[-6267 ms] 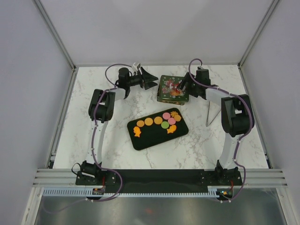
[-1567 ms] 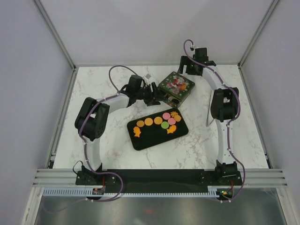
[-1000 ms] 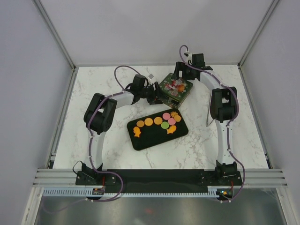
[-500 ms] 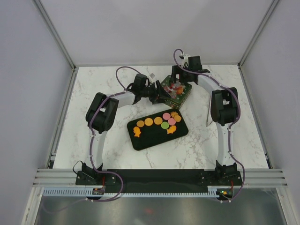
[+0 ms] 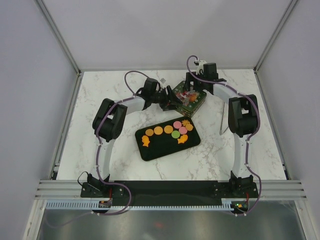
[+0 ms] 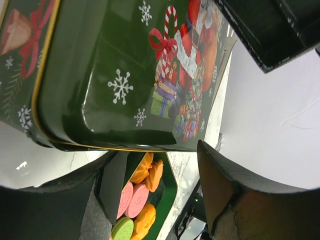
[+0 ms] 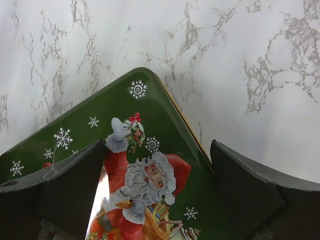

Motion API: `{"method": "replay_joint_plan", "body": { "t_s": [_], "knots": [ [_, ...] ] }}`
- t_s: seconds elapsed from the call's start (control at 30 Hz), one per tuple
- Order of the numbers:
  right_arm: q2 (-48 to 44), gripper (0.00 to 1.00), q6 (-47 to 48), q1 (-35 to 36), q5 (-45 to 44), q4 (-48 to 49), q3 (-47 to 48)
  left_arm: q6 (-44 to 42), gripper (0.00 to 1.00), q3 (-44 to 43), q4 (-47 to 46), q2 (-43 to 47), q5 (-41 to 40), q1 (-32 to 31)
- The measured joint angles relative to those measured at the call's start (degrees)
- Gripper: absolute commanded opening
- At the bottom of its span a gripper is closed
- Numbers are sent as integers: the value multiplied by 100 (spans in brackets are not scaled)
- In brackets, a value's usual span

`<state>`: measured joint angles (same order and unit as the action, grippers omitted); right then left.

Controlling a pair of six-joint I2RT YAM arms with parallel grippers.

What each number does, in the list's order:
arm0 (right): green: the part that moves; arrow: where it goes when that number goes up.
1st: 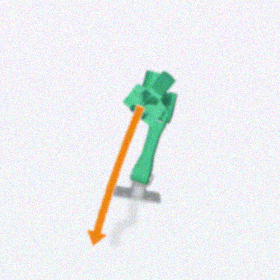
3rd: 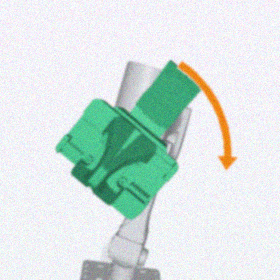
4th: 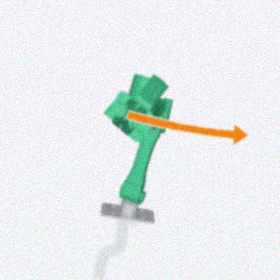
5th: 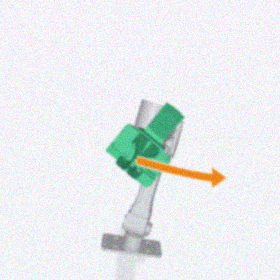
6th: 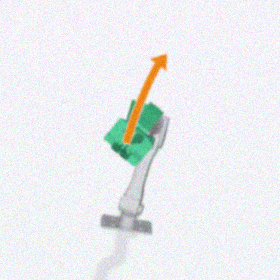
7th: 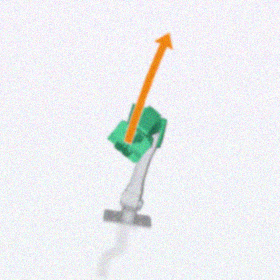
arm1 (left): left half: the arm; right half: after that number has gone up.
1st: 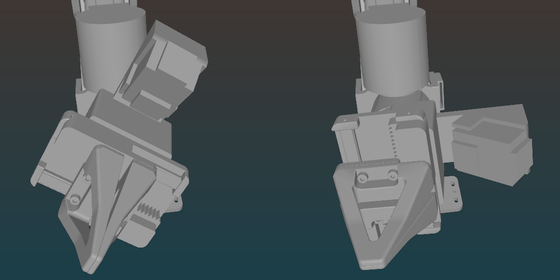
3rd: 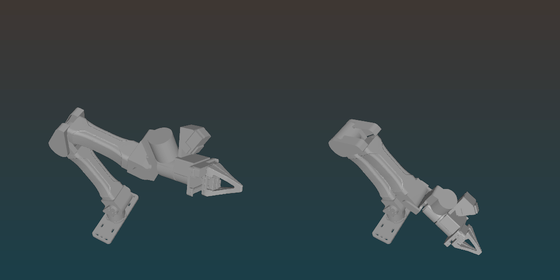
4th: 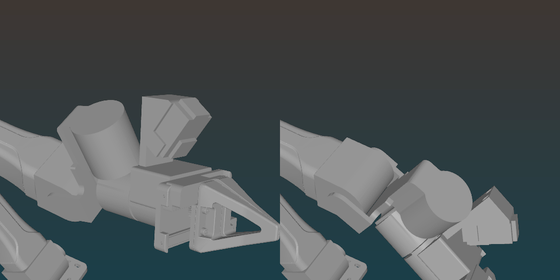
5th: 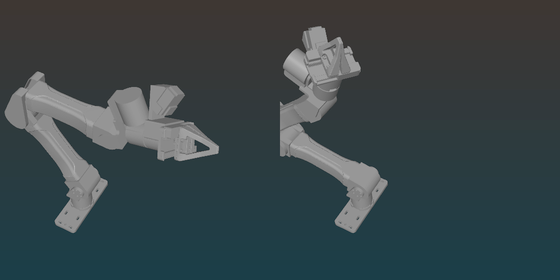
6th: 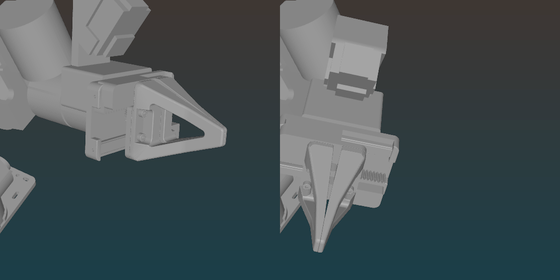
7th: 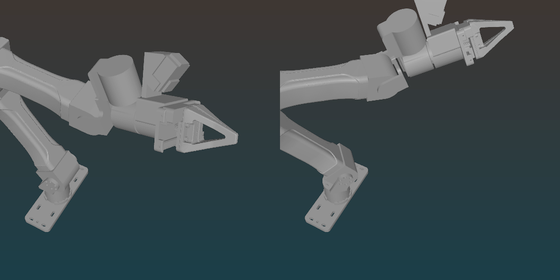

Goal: Pack the cookies

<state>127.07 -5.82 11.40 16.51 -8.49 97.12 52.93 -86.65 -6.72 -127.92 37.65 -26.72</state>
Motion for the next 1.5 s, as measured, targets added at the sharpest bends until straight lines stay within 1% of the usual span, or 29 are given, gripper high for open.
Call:
{"method": "replay_joint_plan", "body": {
  "t_s": [0.3, 0.53, 0.6, 0.8, 0.97, 1.3, 1.4, 1.5],
  "knots": [
    [-393, 93, -184, -232, 33, 428, -695, 2, 65, -828, 702, -382, -13, 37],
    [-501, 93, -361, -389, 160, 621, -916, -52, 64, -1738, 1222, -824, -179, 166],
    [-531, 93, -387, -402, 179, 629, -968, -94, 64, -1882, 1285, -887, -278, 214],
    [-542, 93, -560, -402, 247, 621, -1032, -136, 61, -1934, 1320, -920, -411, 269],
    [-542, 93, -592, -356, 72, 446, -949, -138, 55, -1888, 1329, -920, -590, 232],
    [-542, 93, -549, -146, -573, 120, -774, 46, 42, -1110, 426, -651, -946, 155],
    [-540, 93, -535, -81, -793, 24, -699, 111, 36, -935, 216, -586, -1064, 125],
    [-511, 93, -511, -22, -960, -111, -575, 186, 34, -802, 17, -551, -1108, 114]
  ]
}}
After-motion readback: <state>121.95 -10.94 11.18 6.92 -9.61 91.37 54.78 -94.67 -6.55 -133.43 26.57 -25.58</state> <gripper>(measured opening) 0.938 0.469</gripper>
